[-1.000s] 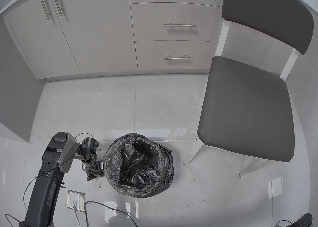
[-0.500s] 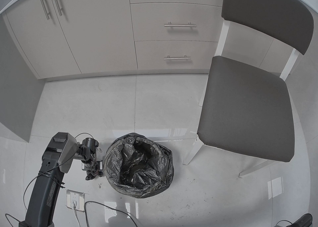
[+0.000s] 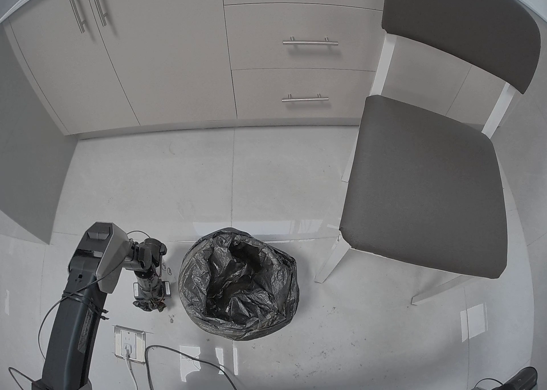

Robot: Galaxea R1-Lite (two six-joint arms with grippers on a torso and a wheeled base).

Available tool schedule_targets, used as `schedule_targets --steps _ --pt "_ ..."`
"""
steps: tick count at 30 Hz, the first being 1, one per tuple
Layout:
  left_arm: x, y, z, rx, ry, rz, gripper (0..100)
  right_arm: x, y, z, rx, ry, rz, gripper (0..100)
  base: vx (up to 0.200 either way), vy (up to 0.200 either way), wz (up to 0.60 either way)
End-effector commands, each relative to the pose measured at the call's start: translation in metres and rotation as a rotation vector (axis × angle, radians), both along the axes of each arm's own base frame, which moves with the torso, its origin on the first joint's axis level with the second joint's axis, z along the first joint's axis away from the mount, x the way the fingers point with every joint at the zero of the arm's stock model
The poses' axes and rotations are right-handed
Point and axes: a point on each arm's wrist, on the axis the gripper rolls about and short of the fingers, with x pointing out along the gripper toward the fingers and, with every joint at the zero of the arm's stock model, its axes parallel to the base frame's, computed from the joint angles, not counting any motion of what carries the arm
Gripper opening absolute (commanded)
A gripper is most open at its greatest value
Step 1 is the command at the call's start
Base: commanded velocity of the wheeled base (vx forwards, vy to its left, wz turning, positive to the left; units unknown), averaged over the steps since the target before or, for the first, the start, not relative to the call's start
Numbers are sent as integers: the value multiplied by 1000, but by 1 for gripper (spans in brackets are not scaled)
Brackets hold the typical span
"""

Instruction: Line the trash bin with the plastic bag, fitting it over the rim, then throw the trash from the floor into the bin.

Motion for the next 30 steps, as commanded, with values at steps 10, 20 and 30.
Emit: schedule_targets --steps 10,20,30 --pt "1 18 223 -141 -157 273 0 1 0 -6 40 -4 15 100 0 0 0" --pt "-51 -1 321 -258 -41 238 0 1 0 -3 105 -56 32 100 0 0 0" --pt "-133 -69 402 -472 204 65 0 3 0 -6 85 -42 12 100 0 0 0"
